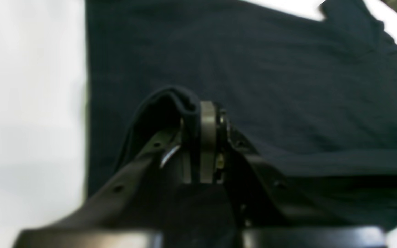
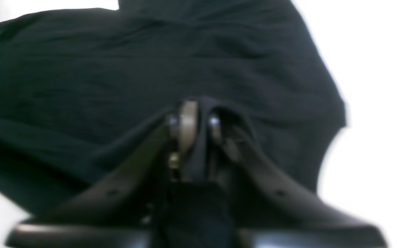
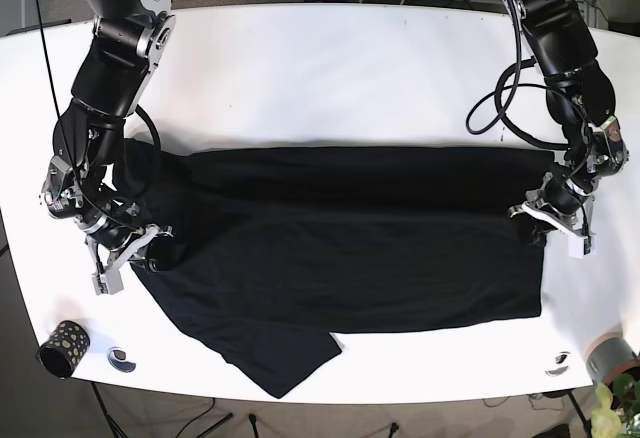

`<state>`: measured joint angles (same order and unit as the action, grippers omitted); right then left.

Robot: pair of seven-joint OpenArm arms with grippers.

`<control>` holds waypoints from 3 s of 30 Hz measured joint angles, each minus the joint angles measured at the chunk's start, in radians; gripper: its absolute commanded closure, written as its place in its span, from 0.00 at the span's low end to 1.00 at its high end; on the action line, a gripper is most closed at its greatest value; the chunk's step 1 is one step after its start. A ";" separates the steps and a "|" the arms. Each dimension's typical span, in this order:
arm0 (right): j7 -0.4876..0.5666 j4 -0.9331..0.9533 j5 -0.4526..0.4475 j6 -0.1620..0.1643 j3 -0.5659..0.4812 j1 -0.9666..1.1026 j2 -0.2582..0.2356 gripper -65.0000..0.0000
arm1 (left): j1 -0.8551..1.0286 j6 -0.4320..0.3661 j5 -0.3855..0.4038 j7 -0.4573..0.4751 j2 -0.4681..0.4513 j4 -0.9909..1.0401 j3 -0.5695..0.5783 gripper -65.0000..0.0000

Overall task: Fold the T-shirt properly
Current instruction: 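Drag the held shoulder edge toward the hem with both grippers, then release and regrasp the folded edge with both grippers, then pull the folded edge back toward the robot with both grippers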

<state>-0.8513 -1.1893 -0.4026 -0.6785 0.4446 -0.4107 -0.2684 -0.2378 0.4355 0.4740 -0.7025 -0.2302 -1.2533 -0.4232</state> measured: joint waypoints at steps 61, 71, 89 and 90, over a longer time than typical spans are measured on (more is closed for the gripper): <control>-0.025 -0.143 -0.042 -0.002 0.073 0.330 -0.076 0.95 | 0.209 0.006 -0.171 0.166 -0.048 0.010 0.042 0.99; 0.014 -0.084 0.093 -0.002 0.071 0.272 -0.129 0.58 | 0.210 0.010 -0.167 0.166 -0.084 0.010 0.045 0.99; -0.067 -0.256 -0.048 -0.004 0.085 0.387 -0.130 0.28 | 0.244 0.008 -0.171 0.104 -0.094 -0.103 0.042 0.49; -0.068 -0.249 -0.059 -0.002 0.085 0.396 -0.128 0.28 | 0.246 0.006 -0.171 0.089 -0.093 -0.122 0.041 0.41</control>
<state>-0.9192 -1.4387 -0.4618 -0.6807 0.5293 -0.0151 -0.3965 0.0078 0.4419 0.3027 -0.6136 -0.3233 -1.3750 -0.3824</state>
